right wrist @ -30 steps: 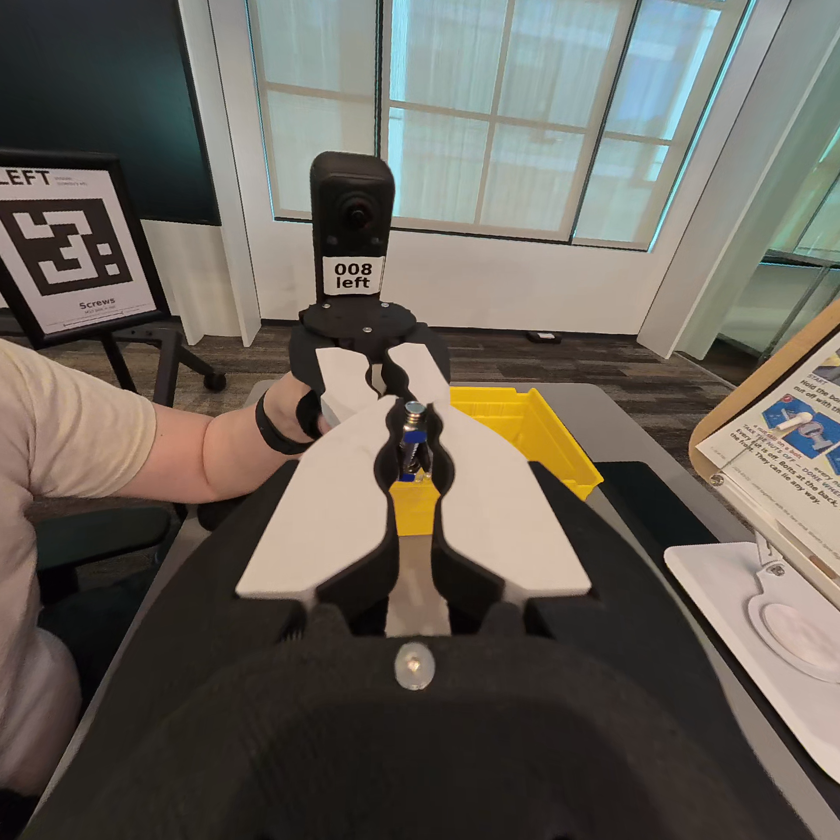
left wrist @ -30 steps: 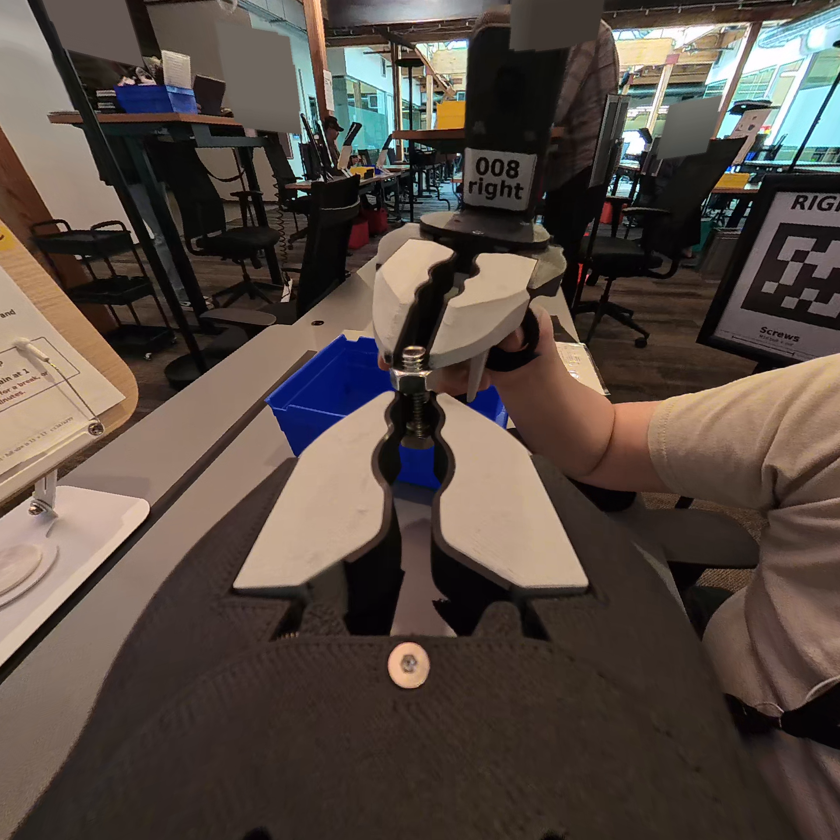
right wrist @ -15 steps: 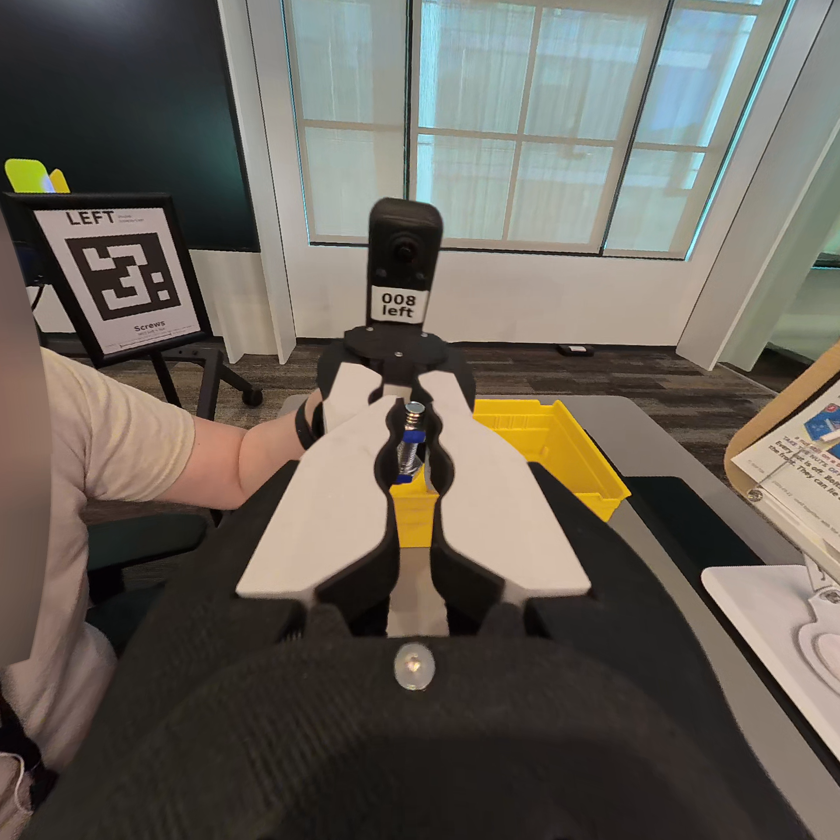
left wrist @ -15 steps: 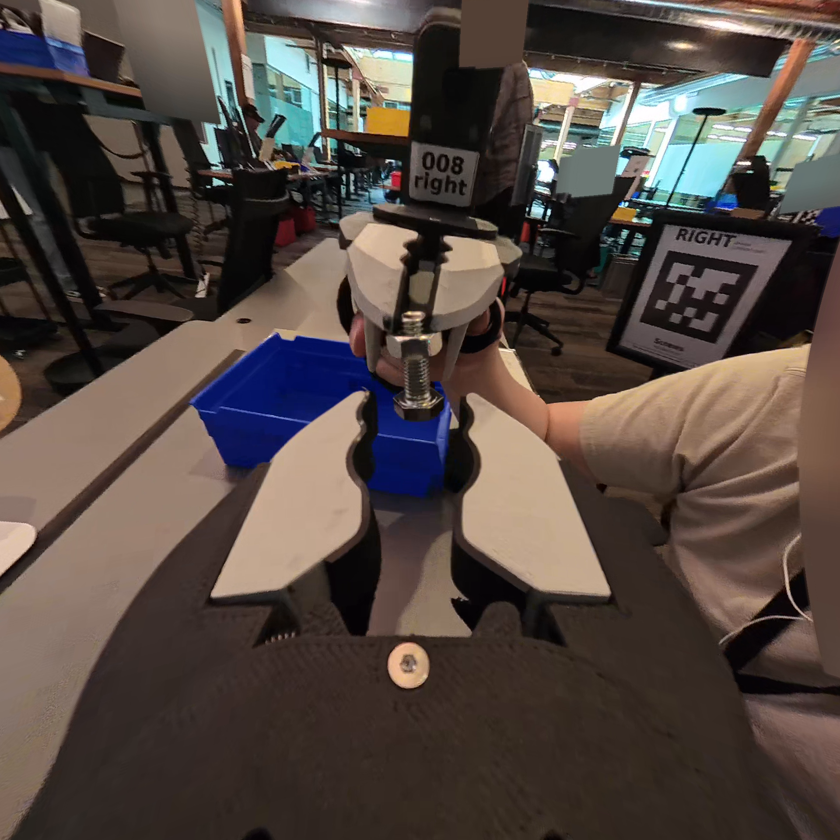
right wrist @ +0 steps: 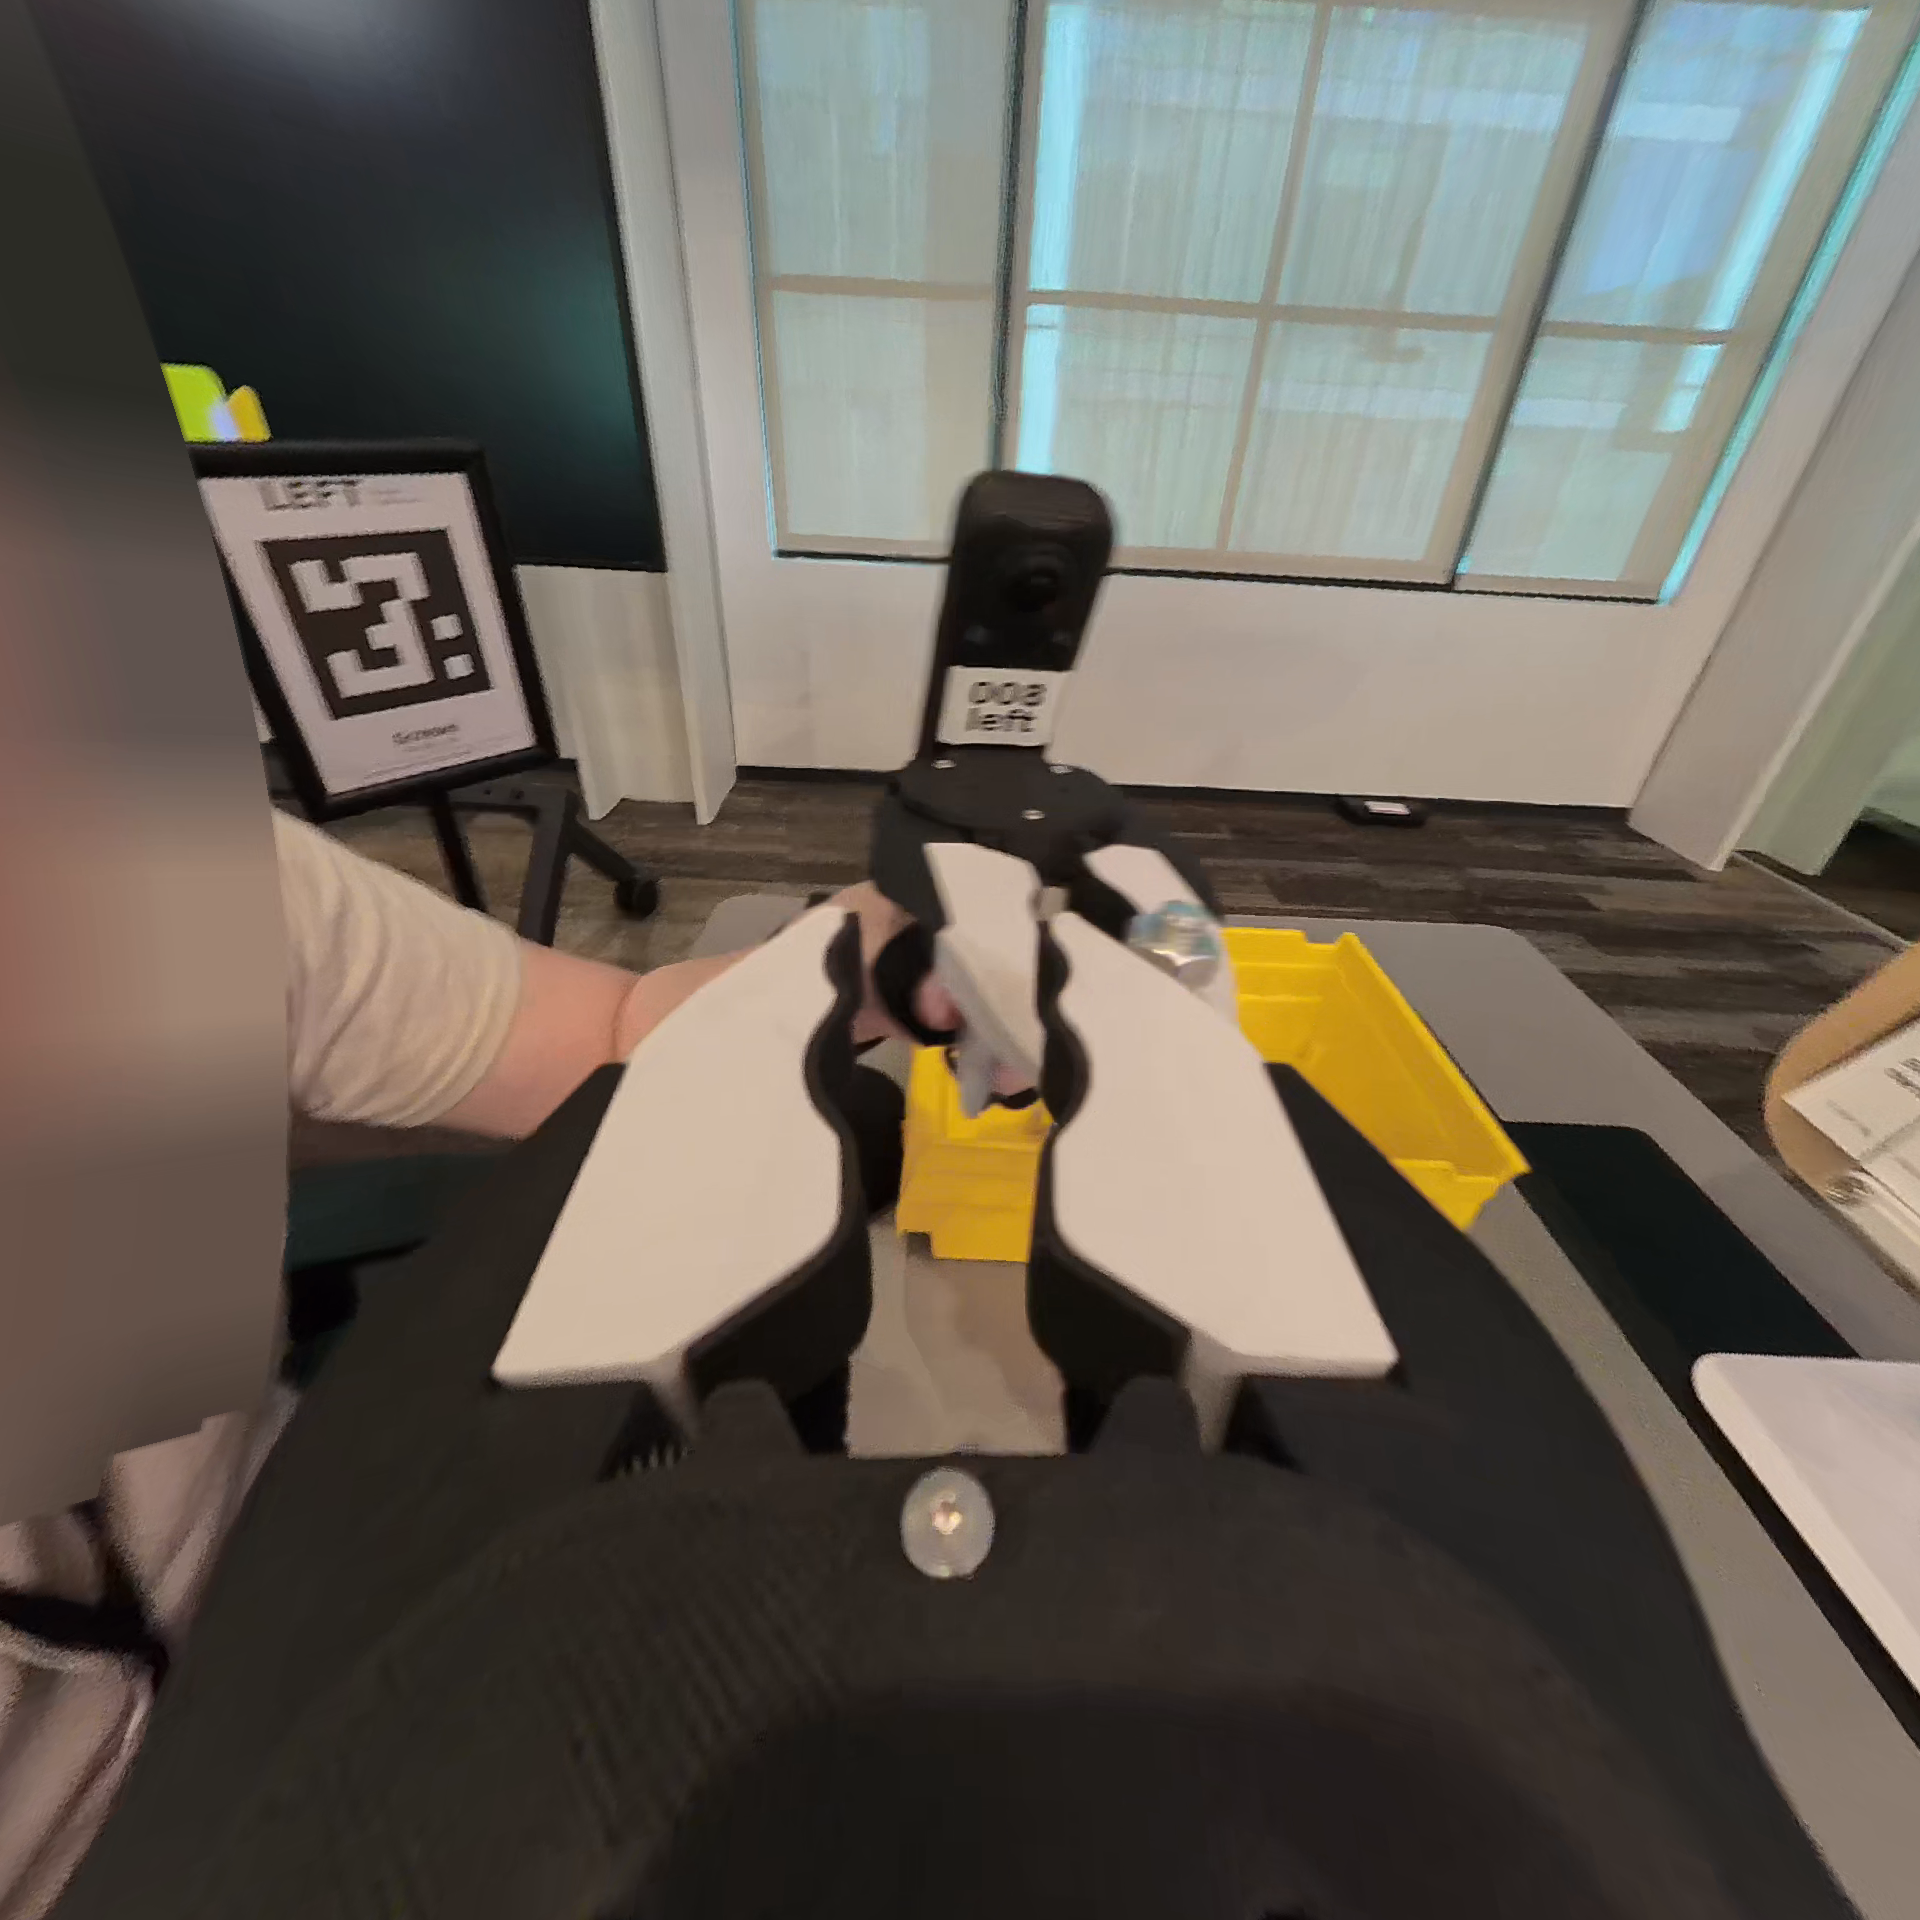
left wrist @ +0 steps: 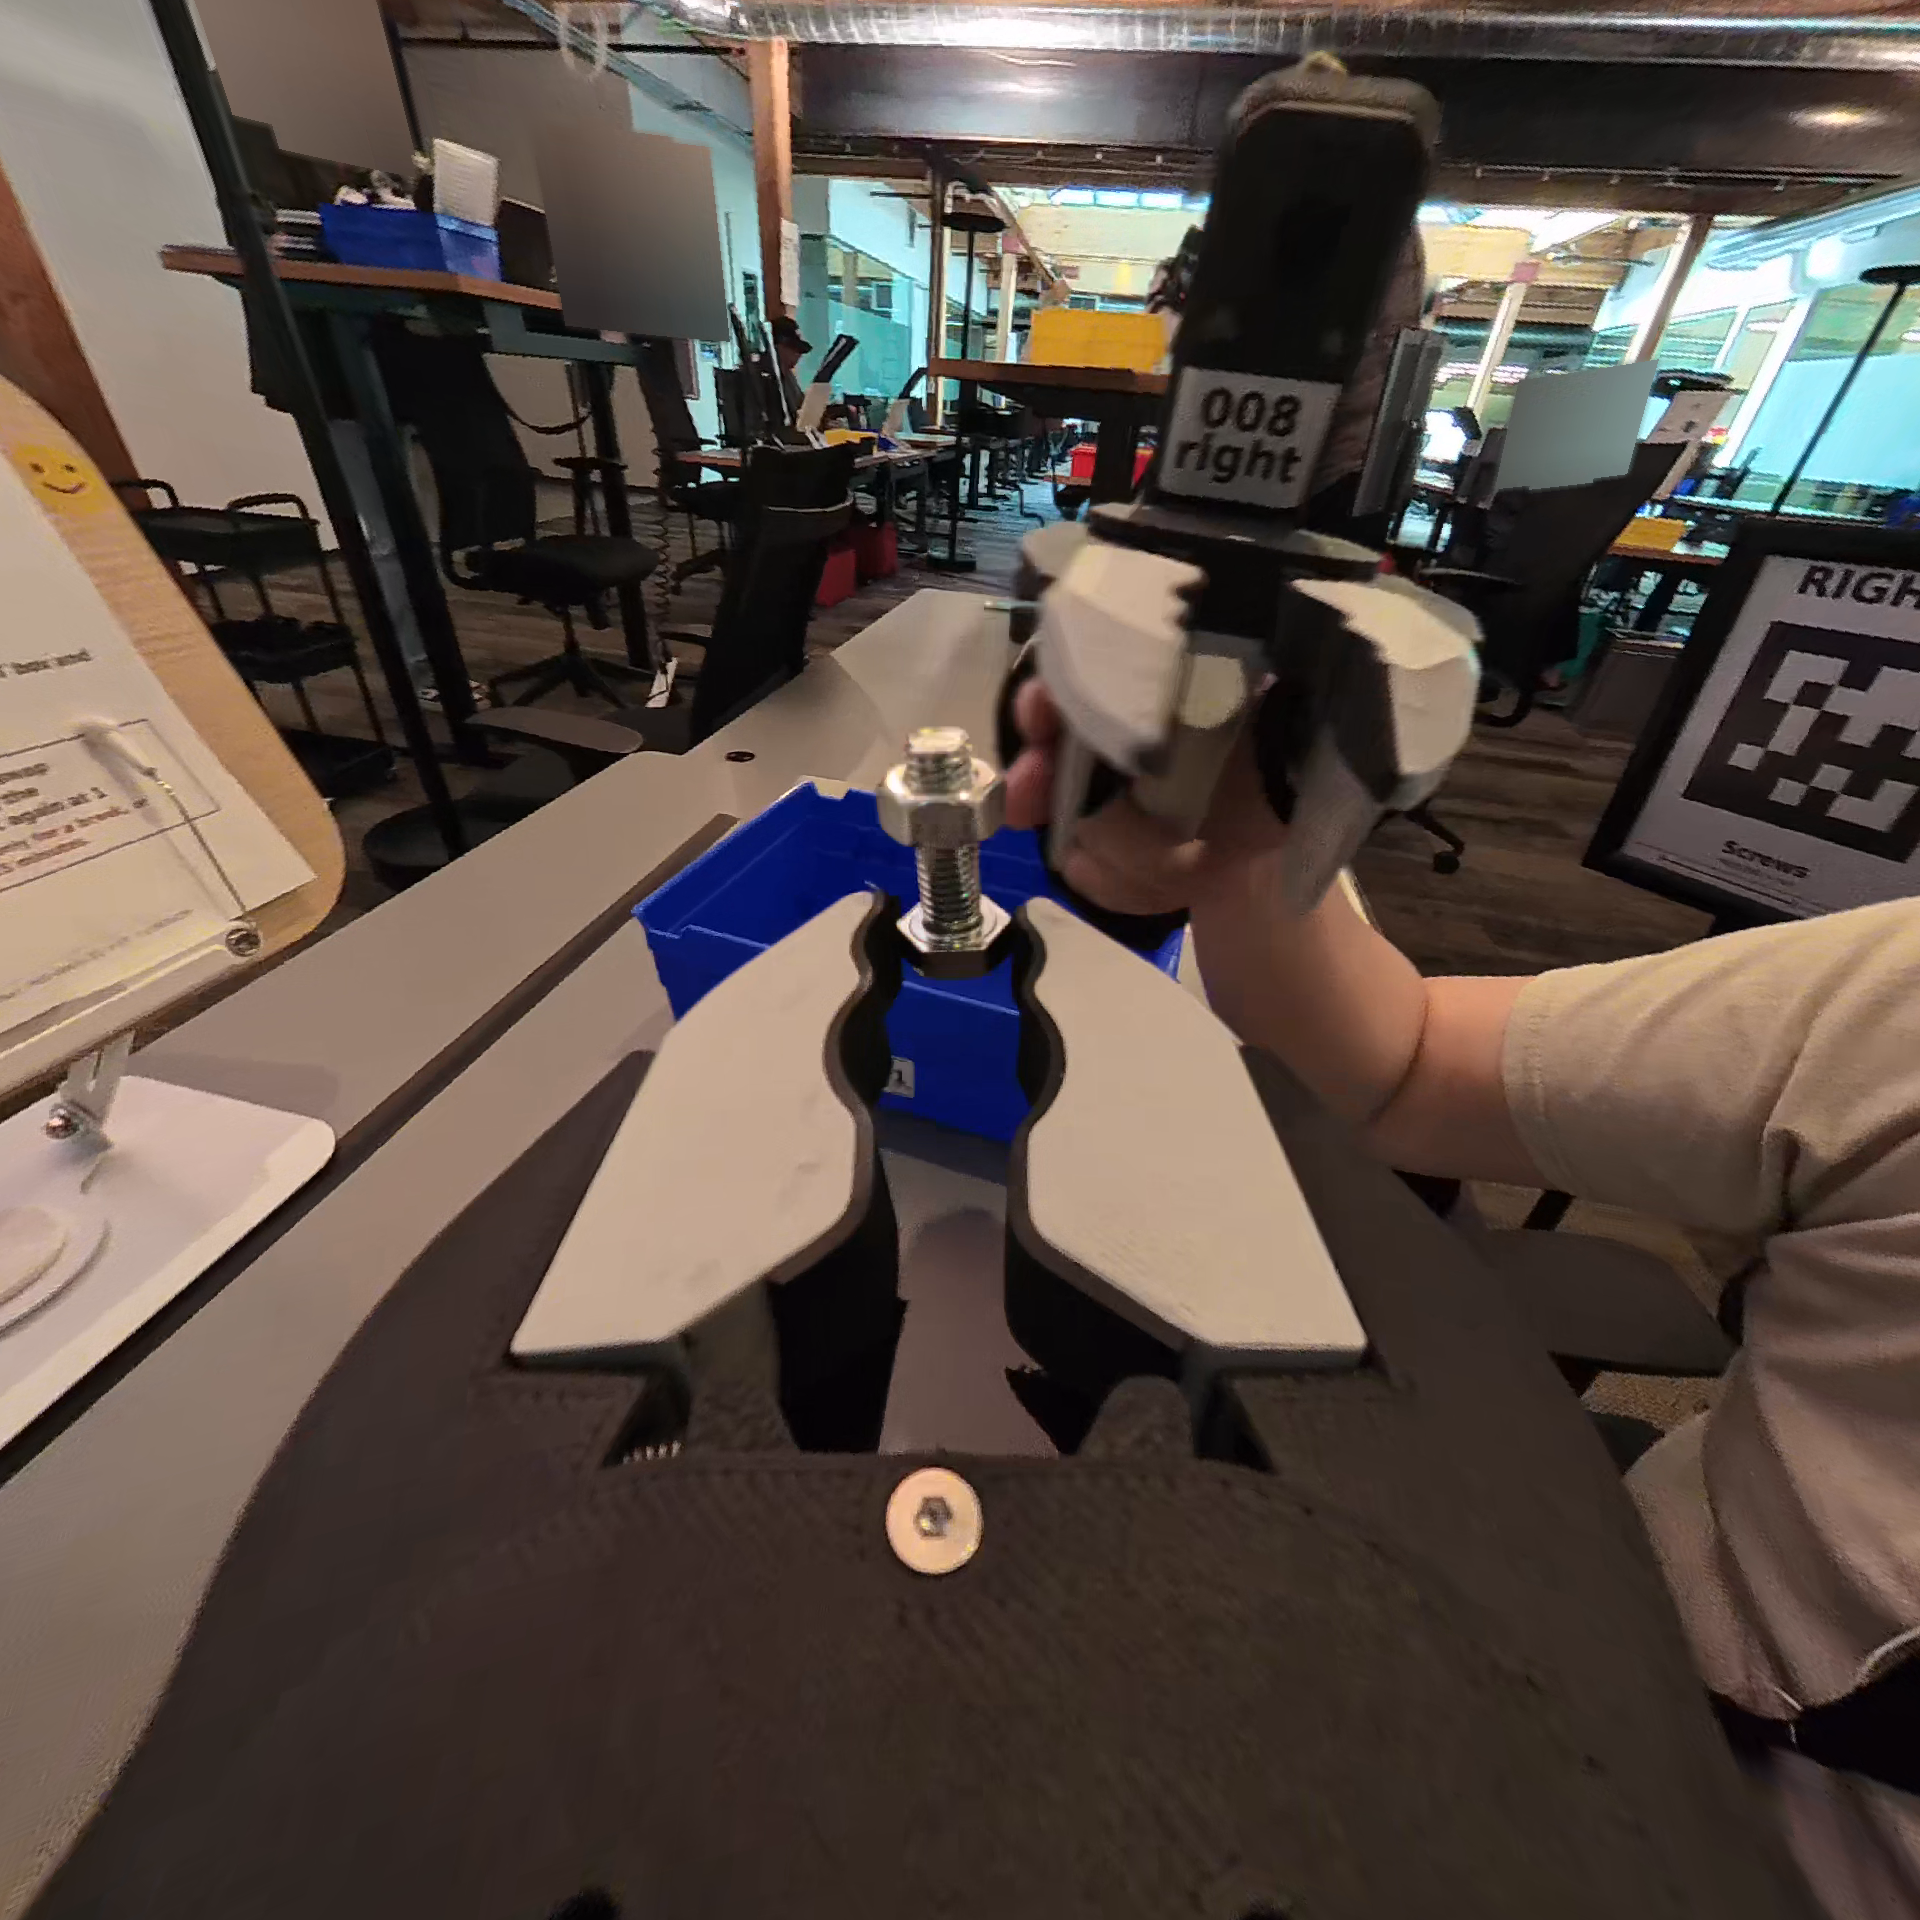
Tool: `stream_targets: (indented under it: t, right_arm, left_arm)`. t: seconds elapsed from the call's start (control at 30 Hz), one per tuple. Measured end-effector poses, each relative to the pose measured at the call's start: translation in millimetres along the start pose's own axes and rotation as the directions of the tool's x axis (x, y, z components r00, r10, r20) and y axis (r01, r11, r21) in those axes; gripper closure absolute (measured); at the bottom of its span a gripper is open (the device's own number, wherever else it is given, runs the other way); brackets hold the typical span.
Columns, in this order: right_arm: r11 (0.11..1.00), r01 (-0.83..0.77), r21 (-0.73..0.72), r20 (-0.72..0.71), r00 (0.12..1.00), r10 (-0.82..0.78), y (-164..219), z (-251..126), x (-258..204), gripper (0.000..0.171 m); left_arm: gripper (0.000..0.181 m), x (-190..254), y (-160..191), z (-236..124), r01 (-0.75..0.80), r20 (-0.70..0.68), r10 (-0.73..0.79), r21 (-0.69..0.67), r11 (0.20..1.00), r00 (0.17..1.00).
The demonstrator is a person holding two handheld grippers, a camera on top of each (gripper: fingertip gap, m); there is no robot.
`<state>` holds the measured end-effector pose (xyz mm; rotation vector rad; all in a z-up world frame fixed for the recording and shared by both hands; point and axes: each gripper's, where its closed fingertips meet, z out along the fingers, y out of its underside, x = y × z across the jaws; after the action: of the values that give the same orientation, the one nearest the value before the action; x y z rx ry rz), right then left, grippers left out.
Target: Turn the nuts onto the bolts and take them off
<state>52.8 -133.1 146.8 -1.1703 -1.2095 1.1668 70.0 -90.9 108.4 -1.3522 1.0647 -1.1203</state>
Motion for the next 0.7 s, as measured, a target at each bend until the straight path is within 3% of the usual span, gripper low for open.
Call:
stream_targets:
  t: [0.07,0.23,0.33,0.43,0.53,0.63,0.7]
  right_arm:
    - [1.0,0.012,-0.013,0.003,1.0,-0.012,-1.5,-0.2,-5.9,0.148]
    - [0.998,0.061,0.003,-0.26,0.964,-0.058,0.2,-5.7,37.2,0.121]
    - [1.0,-0.008,-0.03,-0.179,0.984,0.002,15.5,2.4,37.4,0.124]
    - [0.999,-0.036,-0.038,-0.09,0.995,0.033,21.5,6.6,30.6,0.148]
    - [0.999,-0.042,-0.031,-0.109,0.993,0.038,19.8,0.3,38.2,0.153]
    - [0.997,-0.032,-0.07,-0.227,0.974,0.016,18.2,-27.6,63.8,0.153]
    - [0.963,-0.064,-0.263,-0.381,0.924,-0.043,37.6,-72.0,92.7,0.153]
  left_arm:
    - [0.161,0.2,-1.4,-1.8,0.005,-0.011,-0.005,0.005,1.0,1.0]
    - [0.161,12.4,-1.8,1.1,-0.038,-0.04,0.037,-0.01,0.999,0.998]
    - [0.161,19.3,-1.0,3.4,-0.045,-0.069,0.044,-0.014,0.999,0.997]
    - [0.161,23.4,3.1,5.5,-0.068,-0.091,0.064,-0.037,0.997,0.994]
    - [0.155,19.4,-0.4,4.6,-0.059,-0.073,0.059,-0.007,0.998,0.996]
    - [0.144,14.7,2.7,2.0,-0.042,-0.049,0.04,-0.05,0.998,0.998]
    - [0.147,14.3,3.8,-0.8,-0.034,-0.047,0.031,-0.07,0.997,0.998]
